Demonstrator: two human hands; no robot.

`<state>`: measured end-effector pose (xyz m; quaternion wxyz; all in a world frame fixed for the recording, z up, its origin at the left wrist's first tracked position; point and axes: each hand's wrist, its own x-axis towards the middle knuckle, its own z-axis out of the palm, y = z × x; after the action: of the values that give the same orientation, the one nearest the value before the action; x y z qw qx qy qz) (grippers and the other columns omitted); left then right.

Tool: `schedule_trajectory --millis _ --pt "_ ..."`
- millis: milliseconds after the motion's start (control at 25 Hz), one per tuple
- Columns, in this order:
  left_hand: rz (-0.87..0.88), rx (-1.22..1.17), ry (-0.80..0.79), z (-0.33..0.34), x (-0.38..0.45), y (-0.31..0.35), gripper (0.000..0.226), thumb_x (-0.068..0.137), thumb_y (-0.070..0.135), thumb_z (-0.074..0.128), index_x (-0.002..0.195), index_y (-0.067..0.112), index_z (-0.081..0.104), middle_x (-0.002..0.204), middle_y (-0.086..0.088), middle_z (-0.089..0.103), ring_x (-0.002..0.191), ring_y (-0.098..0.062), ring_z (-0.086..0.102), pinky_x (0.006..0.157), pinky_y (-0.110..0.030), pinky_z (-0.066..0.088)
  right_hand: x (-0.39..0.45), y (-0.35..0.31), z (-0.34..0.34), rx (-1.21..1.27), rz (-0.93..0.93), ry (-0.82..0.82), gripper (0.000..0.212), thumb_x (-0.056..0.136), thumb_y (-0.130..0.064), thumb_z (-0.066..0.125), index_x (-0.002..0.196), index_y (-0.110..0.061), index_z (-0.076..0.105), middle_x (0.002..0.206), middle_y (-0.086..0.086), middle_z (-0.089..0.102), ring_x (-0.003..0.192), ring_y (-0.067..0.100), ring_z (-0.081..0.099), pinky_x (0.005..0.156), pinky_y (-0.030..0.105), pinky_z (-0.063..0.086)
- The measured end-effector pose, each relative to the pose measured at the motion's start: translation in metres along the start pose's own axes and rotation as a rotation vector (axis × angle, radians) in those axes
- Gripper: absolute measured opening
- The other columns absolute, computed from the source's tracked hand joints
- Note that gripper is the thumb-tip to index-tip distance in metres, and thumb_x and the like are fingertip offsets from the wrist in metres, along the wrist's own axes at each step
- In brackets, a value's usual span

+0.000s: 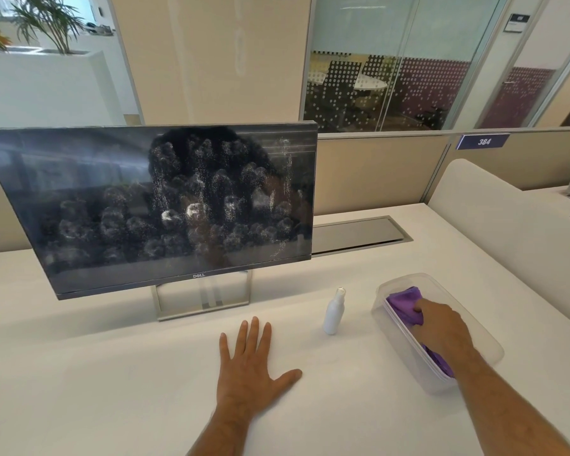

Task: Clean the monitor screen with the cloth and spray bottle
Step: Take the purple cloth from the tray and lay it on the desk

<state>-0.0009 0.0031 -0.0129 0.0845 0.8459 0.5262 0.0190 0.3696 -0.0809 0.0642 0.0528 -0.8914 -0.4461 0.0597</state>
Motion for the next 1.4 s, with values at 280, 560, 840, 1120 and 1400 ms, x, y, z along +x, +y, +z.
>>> schedule_trajectory --millis 280,560,840,1120,1400 --pt "0.0 -0.033 -0.044 -0.003 -0.001 -0.001 0.116 0.065 0.098 0.003 0.157 0.03 -0.008 0.164 0.005 -0.021 0.15 -0.016 -0.023 0.116 -0.055 -0.022 0.005 0.002 -0.039 0.356 0.1 0.108 0.022 0.071 -0.014 0.077 0.092 -0.016 0.07 0.072 -0.003 0.066 0.069 0.024 0.06 0.06 0.029 0.039" --pt "-0.008 -0.163 -0.127 -0.017 -0.005 -0.005 0.112 0.068 0.096 0.007 0.159 0.03 0.005 0.167 0.006 -0.01 0.152 -0.014 -0.016 0.12 -0.051 -0.016 -0.003 -0.035 -0.083 0.664 0.072 0.208 0.016 0.074 -0.01 0.075 0.087 -0.017 0.07 0.076 -0.004 0.068 0.069 0.015 0.063 0.055 0.024 0.043" --pt "-0.1 -0.893 0.037 -0.071 -0.008 0.024 0.082 0.078 0.079 0.048 0.143 0.029 0.047 0.153 0.007 0.044 0.138 -0.013 0.039 0.115 -0.037 0.034 -0.034 -0.115 -0.113 0.889 -0.138 0.188 0.027 0.071 -0.004 0.073 0.079 -0.03 0.069 0.079 -0.006 0.071 0.07 0.013 0.066 0.059 0.026 0.051" --pt "-0.101 -1.406 0.077 -0.131 -0.025 0.049 0.056 0.085 0.069 0.051 0.128 0.032 0.058 0.123 0.01 0.065 0.1 -0.015 0.068 0.079 -0.025 0.059 -0.08 -0.202 -0.065 0.855 -0.304 -0.001 0.023 0.083 -0.019 0.077 0.1 -0.03 0.065 0.09 -0.01 0.069 0.078 0.015 0.069 0.059 0.017 0.056" --pt "-0.235 -1.636 0.122 -0.121 -0.052 0.011 0.022 0.095 0.041 0.062 0.099 0.024 0.075 0.097 -0.003 0.076 0.092 -0.02 0.073 0.081 -0.035 0.061 -0.12 -0.246 -0.019 1.015 -0.376 -0.253 0.015 0.082 -0.03 0.081 0.095 -0.032 0.074 0.089 -0.009 0.076 0.083 0.017 0.072 0.069 0.027 0.062"
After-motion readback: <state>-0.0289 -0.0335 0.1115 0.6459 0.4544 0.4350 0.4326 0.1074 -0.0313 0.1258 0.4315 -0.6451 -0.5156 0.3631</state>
